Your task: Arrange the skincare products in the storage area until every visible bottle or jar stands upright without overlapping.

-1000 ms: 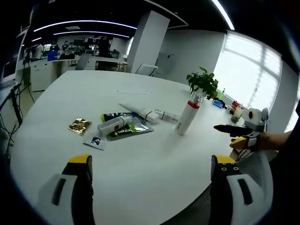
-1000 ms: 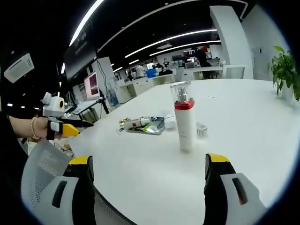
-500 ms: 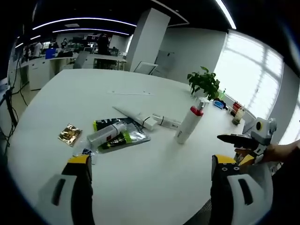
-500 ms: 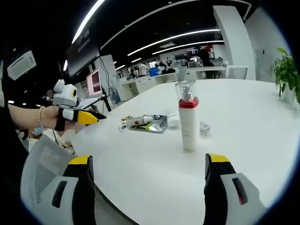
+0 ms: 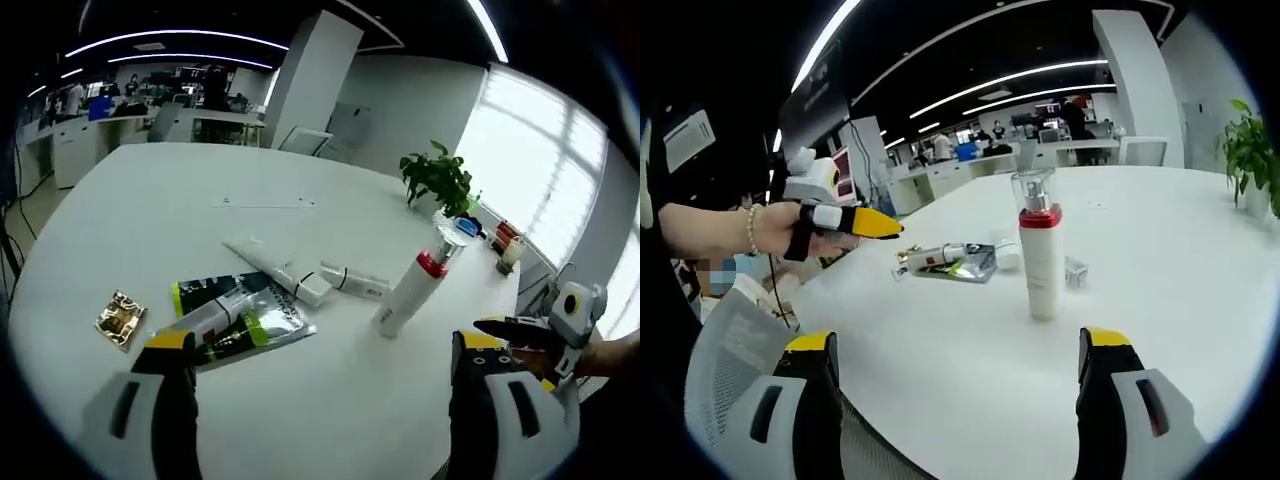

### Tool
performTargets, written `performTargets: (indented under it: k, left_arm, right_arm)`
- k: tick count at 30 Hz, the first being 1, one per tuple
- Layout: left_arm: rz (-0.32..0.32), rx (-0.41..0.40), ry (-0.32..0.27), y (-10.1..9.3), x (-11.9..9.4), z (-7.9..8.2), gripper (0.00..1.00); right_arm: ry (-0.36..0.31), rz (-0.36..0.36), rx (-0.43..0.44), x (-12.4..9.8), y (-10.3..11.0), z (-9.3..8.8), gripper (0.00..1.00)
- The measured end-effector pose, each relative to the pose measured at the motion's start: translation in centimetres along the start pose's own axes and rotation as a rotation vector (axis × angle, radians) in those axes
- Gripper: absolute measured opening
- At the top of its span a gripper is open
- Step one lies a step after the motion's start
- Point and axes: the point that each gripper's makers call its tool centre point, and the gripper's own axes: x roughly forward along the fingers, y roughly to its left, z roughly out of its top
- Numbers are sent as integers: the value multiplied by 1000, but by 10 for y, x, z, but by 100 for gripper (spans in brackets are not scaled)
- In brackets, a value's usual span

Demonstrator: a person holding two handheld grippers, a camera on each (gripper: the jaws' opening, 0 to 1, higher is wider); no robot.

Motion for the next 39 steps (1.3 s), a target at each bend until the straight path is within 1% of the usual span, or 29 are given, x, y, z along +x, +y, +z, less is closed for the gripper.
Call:
performTargets:
  k: [4, 8, 10, 12, 17, 23, 26, 29, 33, 35, 37, 39]
  left_arm:
    - [6, -14, 1, 1, 13, 8, 99]
    - [13, -18, 7, 1, 22, 11, 99]
    - [13, -20, 12, 2, 32, 16, 99]
    - [17, -18, 26, 2, 36, 17, 98]
    - [13, -61, 19, 0, 47, 25, 96]
    - [20, -75, 29, 2, 62, 30, 92]
    - [42, -74, 48, 8, 71, 30, 90]
    - [65, -94, 61, 13, 81, 31, 91]
    - [96, -98, 86, 19, 90, 31, 90]
    - [109, -109, 89, 24, 97, 32, 91]
    - [125, -125, 109, 30, 103, 29, 91]
    - [138, -133, 116, 33, 107, 29, 91]
  right_arm:
    - [2, -3, 4, 0, -1, -1, 99]
    - [6, -4, 5, 0, -1, -2, 99]
    - [8, -3, 5, 1, -1, -2, 99]
    - [8, 1, 12, 1, -1, -2, 99]
    - [9, 0, 23, 2, 0, -3, 98]
    - [17, 7, 27, 2, 2, -4, 98]
    - [19, 6, 30, 1, 3, -4, 98]
    - [22, 5, 32, 1, 3, -4, 98]
    - [26, -4, 36, 0, 2, -4, 98]
    - [27, -5, 40, 0, 3, -3, 98]
    - [31, -5, 46, 0, 2, -4, 97]
    - [34, -7, 46, 0, 2, -5, 97]
